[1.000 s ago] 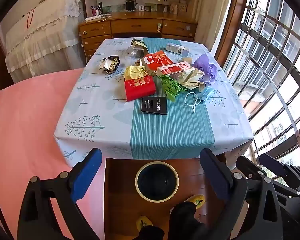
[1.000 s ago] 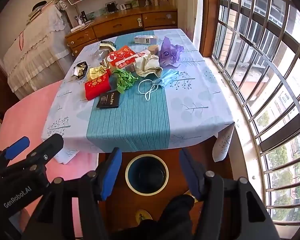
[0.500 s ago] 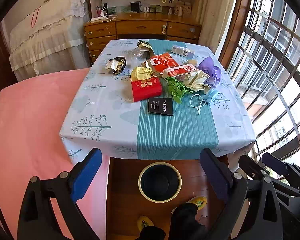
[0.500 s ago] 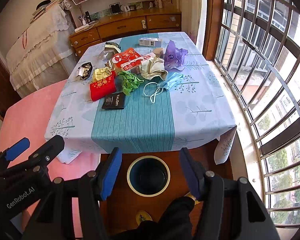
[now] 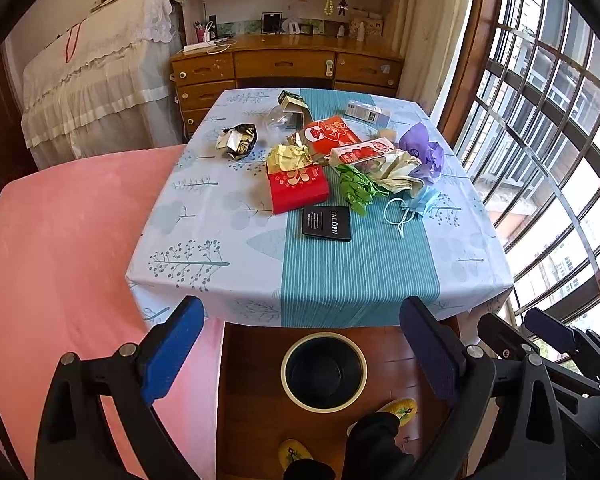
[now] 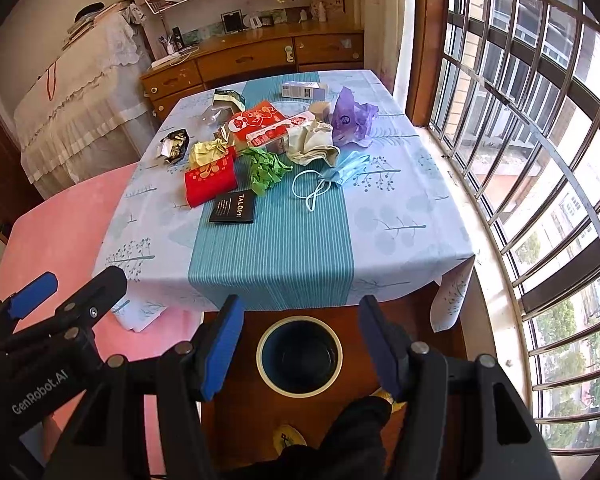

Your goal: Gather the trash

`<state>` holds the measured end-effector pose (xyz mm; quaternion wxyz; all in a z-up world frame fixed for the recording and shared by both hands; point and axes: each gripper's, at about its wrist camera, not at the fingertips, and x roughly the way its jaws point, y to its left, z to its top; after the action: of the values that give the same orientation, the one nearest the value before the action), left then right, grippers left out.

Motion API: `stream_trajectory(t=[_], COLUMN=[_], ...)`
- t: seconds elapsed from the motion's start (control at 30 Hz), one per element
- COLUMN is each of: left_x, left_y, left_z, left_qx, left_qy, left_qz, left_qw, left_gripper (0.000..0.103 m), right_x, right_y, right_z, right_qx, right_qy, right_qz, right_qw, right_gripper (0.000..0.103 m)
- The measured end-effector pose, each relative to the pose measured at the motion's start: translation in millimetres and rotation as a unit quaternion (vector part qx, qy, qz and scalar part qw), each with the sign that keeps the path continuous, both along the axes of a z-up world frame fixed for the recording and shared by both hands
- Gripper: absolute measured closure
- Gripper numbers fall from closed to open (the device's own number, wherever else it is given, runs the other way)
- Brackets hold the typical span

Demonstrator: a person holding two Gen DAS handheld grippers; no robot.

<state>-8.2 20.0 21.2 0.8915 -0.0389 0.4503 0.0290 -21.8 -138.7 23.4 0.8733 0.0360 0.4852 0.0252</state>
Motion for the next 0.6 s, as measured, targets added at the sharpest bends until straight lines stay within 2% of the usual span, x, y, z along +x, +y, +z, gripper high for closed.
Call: stream_trajectory(t=[0.6], left_x=[2.3], left_y=[1.0], left_z=[-0.8], left_qx=[0.000], left_qy=[-0.021], left_qz=[-0.011], left_qw=[0.9997], left_gripper=[0.006], right_x=[2.3], right_y=[-1.7], right_z=[4.5], right_qx=[0.002], right_qy=[-0.011], right_qz=[-0.006], right_qw=[1.000], right_gripper=[0.043])
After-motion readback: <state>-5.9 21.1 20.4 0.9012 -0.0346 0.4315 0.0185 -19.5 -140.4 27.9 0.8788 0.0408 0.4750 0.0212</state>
